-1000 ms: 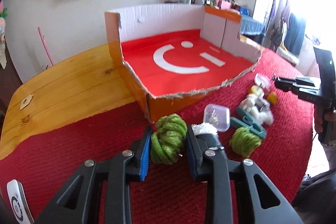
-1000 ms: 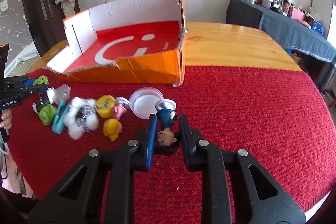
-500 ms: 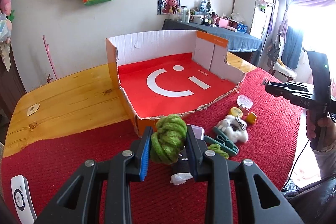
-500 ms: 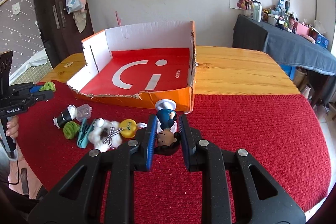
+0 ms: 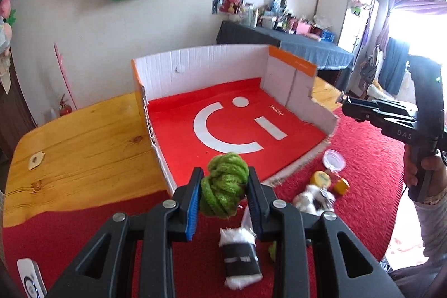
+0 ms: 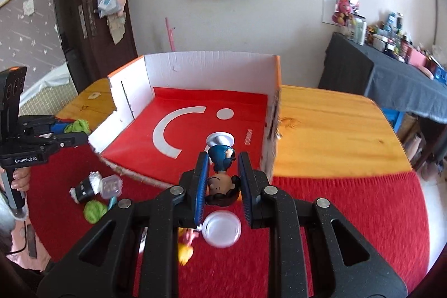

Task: Organize objects
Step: 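Lift the green yarn ball with the left tool while the right tool lifts the figurine, then lower the yarn ball into the orange box with the left tool while the right tool lowers the figurine there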

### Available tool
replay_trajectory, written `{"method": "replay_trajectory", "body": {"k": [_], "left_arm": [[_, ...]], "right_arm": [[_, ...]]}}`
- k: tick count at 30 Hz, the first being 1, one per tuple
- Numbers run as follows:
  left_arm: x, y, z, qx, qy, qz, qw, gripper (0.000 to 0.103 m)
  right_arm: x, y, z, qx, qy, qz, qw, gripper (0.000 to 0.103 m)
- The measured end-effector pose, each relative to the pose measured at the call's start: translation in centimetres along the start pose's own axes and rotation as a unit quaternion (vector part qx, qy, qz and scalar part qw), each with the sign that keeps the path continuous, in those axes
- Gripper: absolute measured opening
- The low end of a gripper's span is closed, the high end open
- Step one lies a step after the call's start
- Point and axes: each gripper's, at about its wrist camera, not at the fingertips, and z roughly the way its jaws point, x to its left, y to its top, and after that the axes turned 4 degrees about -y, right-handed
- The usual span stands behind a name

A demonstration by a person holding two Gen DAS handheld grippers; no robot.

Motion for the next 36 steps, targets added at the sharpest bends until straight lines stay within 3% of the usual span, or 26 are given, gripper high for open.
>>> {"method": "replay_trajectory", "body": {"k": [6,16,24,36], "left_arm": [[0.3,1.7,3.5,0.046,0.015,0.022,0.9986,0.032],[0.5,2.1,7.7,0.12,0.036,0.067,0.9898,0.032],[0.4,1.8,8.9,0.146,0.027,0.086,0.9852,0.032],[1.0,3.0,10.1,0.204,0.004,0.076,0.976,0.033]], "right_arm": [[0.3,1.9,4.8,0.058,0.014,-0.038,0.998,0.02],[0.7,1.4,10.5,0.153,0.018,-0.098,0.983,0.02],[1.3,1.1,11.6,0.176,0.004,-0.145,0.974,0.02],[1.7,1.4,12.5,0.194,0.005,-0.163,0.967,0.02]]}}
